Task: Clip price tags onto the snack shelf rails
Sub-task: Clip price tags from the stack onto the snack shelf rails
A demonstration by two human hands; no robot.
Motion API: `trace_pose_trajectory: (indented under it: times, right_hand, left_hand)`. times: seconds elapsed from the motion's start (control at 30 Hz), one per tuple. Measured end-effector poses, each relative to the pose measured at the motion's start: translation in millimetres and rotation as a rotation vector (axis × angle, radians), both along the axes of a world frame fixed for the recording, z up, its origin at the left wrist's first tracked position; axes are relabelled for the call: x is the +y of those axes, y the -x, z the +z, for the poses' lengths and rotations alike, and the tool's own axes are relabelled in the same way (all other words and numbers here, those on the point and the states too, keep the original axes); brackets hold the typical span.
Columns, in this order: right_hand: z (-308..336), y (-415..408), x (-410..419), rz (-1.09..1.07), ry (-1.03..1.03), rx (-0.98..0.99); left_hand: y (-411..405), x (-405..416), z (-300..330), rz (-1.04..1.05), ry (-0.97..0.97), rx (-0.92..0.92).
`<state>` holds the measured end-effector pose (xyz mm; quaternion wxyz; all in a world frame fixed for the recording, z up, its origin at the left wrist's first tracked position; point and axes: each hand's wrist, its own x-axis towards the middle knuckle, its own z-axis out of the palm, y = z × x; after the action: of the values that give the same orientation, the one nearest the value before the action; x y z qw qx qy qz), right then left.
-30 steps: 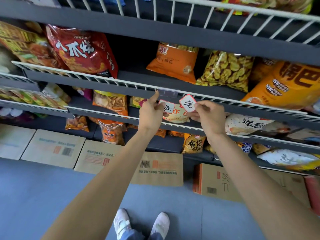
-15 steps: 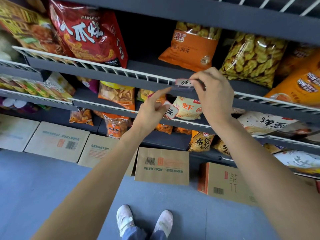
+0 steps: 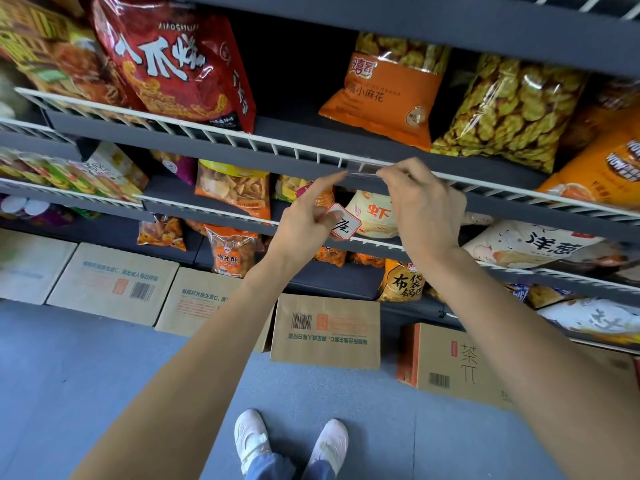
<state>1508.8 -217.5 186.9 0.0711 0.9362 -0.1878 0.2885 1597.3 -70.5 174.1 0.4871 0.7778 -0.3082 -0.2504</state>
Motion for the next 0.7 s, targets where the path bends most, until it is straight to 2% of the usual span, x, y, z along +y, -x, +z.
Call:
trace_pose_trajectory:
  times: [0.23,0.5,0.7]
  right_hand:
    - [-4.1,3.4,7.3,-0.015,0.044,0.008]
    - [-8.4,10.8,13.3,-0.067,0.117,0.138]
    - [-5.2,10.7,21.4,-0.083,0.041,0.194]
  left_hand:
    - [-2.6,1.2,1.9,-0.014,-0.013,-0.006]
    - [-1.4,0.1,4.4,0.007,-0.017,0.012]
    - [-5.1,-2.1,5.9,-0.018,0.024,0.040]
